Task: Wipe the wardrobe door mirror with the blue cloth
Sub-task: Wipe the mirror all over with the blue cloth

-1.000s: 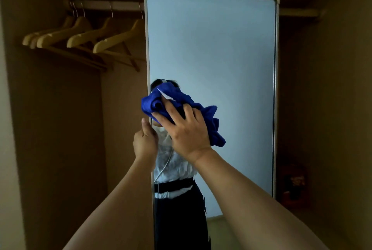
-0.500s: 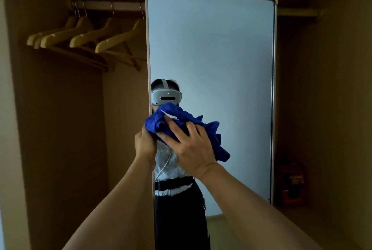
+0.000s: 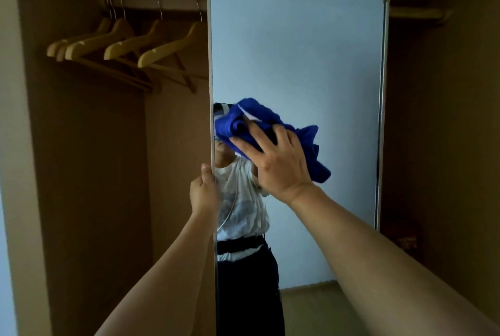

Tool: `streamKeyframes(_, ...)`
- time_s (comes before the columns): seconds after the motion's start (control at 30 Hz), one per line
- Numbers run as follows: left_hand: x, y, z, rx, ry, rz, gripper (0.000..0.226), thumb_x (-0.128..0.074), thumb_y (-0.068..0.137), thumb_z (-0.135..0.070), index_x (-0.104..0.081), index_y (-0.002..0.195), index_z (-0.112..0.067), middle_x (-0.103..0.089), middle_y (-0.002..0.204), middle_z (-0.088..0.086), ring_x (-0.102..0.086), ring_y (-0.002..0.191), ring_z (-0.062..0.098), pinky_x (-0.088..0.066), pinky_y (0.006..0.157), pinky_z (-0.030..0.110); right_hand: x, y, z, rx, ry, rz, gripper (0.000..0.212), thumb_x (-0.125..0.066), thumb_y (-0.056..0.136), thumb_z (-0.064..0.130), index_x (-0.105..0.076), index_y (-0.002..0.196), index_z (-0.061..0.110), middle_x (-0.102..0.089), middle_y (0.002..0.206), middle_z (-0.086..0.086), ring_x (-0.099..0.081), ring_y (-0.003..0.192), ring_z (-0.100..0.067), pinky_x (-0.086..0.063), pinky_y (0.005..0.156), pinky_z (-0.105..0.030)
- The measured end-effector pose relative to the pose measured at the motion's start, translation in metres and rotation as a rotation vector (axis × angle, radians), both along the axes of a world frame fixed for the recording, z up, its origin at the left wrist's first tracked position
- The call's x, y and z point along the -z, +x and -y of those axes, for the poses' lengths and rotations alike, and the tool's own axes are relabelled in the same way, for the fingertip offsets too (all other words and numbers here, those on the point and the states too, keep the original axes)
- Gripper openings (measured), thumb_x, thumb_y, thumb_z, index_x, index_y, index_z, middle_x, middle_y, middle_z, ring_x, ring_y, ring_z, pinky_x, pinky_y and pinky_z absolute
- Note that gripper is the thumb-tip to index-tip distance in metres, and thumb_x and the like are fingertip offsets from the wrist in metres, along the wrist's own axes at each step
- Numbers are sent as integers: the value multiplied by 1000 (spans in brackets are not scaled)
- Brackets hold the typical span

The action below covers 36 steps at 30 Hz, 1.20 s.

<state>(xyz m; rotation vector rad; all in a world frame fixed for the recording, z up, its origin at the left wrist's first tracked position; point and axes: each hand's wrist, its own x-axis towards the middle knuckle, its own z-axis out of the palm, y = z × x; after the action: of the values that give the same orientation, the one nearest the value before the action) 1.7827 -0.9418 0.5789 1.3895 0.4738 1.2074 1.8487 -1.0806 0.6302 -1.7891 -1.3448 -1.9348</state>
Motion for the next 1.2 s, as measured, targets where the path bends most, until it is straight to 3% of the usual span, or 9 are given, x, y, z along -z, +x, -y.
streamKeyframes(0.13, 2, 4, -3, 14, 6, 13, 51, -31, 98, -45, -38, 56, -16, -36, 47, -1, -32, 44, 15, -26, 47, 30, 32, 5, 1, -15, -44, 45, 54, -53, 81, 6, -57, 131, 28, -57, 133, -7, -53, 94, -36, -46, 80, -46)
streamKeyframes(0.37, 4, 6, -9, 74, -16, 55, 52, -33, 98, -46, -47, 58, -17, -44, 52, 1, -37, 48, 17, -29, 50, 31, 69, 1, 10, 33, -174, 60, 54, -25, 95, 7, -53, 135, 31, -55, 136, -4, -58, 93, -33, -48, 82, -44)
streamKeyframes(0.57, 5, 7, -12, 54, 20, 12, 52, -32, 98, -47, -45, 56, -18, -42, 49, 0, -36, 46, 18, -28, 50, 32, 53, 1, 23, 108, -235, 114, 67, -8, 96, 1, -49, 139, 31, -52, 140, -7, -60, 93, -33, -51, 82, -45)
streamKeyframes(0.63, 5, 7, -10, 21, 40, -8, 54, -31, 98, -47, -41, 54, -17, -40, 48, -1, -36, 47, 18, -29, 51, 31, 41, 4, 28, 123, -214, 108, 66, -12, 93, -1, -48, 139, 31, -51, 141, -8, -59, 92, -32, -51, 82, -46)
streamKeyframes(0.7, 7, 6, -7, 6, 36, -15, 55, -30, 97, -49, -39, 54, -16, -39, 48, -2, -36, 46, 16, -29, 48, 29, 26, 7, 31, 136, -143, 75, 63, -29, 88, -1, -48, 140, 29, -50, 141, -10, -58, 90, -33, -50, 81, -46)
streamKeyframes(0.8, 8, 4, -3, 20, 11, -24, 57, -28, 93, -59, -45, 59, -17, -43, 52, -1, -39, 47, 15, -30, 46, 28, 3, 10, 36, 167, -63, 6, 61, -44, 82, 5, -50, 139, 26, -49, 141, -14, -56, 89, -35, -50, 79, -46)
streamKeyframes(0.93, 18, 7, -1, 15, 5, -47, 59, -29, 88, -67, -42, 58, -18, -41, 50, -3, -38, 45, 13, -31, 45, 27, -19, 15, 41, 169, 36, -98, 56, -39, 84, 13, -52, 138, 22, -51, 139, -16, -58, 88, -37, -51, 76, -45)
streamKeyframes(1.0, 24, 9, -2, 19, 13, -35, 63, -27, 84, -72, -43, 58, -16, -41, 49, -2, -36, 45, 14, -31, 47, 27, -18, 17, 40, 162, 79, -117, 55, -46, 82, 13, -53, 137, 22, -52, 137, -16, -58, 89, -36, -50, 76, -45)
streamKeyframes(1.2, 28, 15, -7, -43, 35, -19, 75, -24, 84, -73, -51, 58, -8, -53, 58, 12, -50, 57, 26, -41, 60, 38, 36, 23, 35, 144, 65, -100, 53, -44, 85, 15, -54, 136, 25, -54, 136, -13, -58, 87, -35, -49, 76, -44)
